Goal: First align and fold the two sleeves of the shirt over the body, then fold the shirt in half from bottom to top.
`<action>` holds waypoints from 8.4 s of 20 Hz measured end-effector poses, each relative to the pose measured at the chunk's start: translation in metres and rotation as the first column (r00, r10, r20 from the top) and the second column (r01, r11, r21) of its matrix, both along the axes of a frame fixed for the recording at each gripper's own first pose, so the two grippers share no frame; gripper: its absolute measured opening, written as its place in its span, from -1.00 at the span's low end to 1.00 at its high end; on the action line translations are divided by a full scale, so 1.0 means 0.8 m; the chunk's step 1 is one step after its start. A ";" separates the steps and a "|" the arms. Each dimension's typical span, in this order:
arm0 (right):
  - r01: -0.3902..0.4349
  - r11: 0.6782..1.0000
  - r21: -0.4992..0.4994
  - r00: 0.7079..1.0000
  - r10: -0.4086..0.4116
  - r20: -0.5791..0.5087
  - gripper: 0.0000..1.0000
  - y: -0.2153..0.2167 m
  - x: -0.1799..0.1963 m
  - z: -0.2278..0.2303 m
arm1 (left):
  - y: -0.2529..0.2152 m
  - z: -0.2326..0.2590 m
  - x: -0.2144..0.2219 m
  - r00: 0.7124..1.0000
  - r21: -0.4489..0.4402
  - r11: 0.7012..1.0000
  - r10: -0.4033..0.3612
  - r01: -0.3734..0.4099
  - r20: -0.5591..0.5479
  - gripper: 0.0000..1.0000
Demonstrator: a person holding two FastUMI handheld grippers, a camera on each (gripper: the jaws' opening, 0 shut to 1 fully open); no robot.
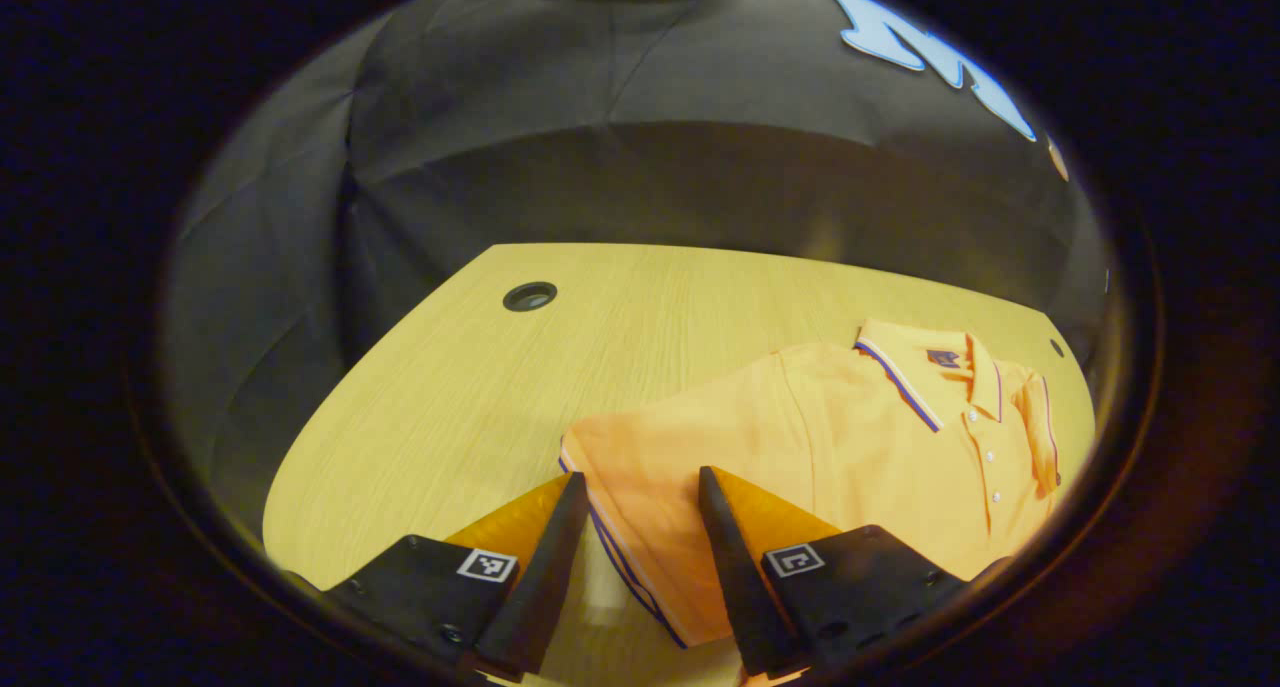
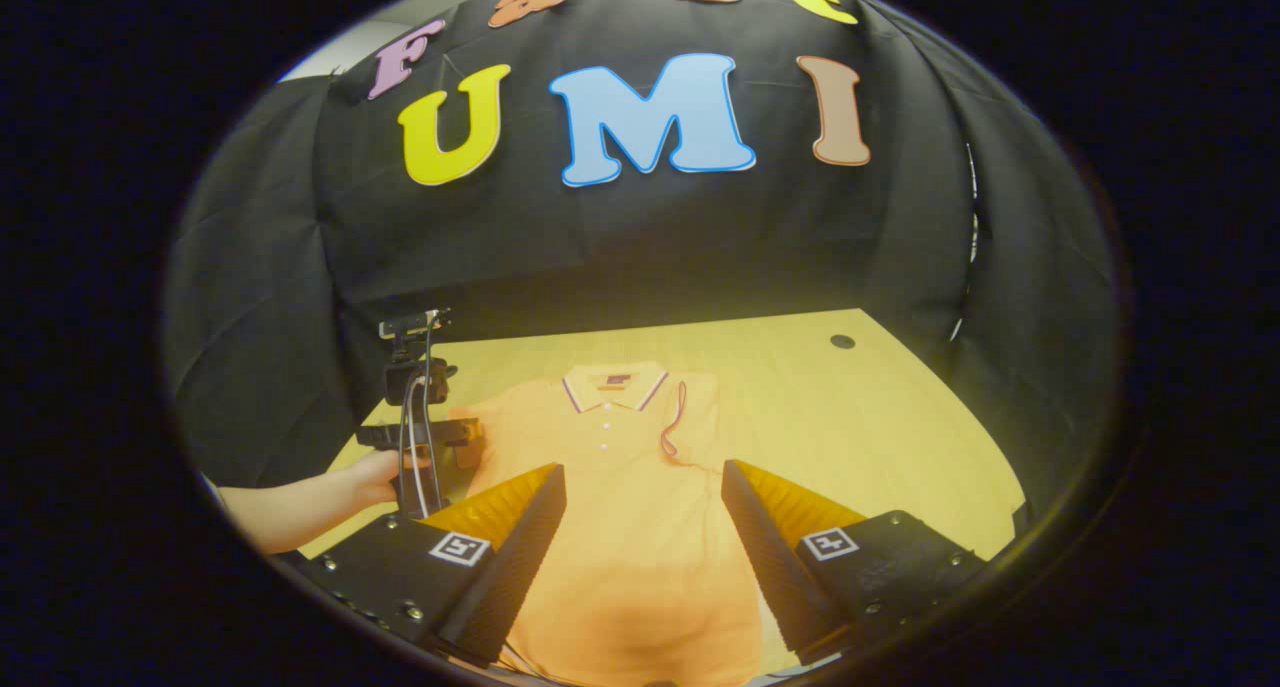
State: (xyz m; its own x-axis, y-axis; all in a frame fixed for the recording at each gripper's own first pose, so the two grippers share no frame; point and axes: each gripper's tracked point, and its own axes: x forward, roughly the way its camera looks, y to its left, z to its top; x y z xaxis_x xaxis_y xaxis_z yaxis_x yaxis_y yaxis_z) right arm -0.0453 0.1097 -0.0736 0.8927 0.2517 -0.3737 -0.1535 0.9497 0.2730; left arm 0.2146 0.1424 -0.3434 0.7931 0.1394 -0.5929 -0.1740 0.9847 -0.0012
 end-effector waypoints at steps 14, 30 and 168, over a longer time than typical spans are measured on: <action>0.089 0.996 0.017 0.996 -0.088 -0.020 0.95 -0.056 -0.019 -0.016 | -0.027 0.052 0.008 0.996 0.039 0.999 -0.034 0.031 0.083 -0.87; 0.126 0.991 0.034 0.991 -0.124 -0.057 0.95 -0.013 -0.042 -0.027 | -0.180 0.068 0.007 0.939 0.067 0.940 -0.339 0.336 0.057 -0.87; 0.090 0.989 -0.117 0.993 -0.098 -0.068 -0.96 0.007 0.361 -0.065 | -0.163 0.158 0.092 0.922 -0.041 0.958 -0.260 0.283 0.288 -0.84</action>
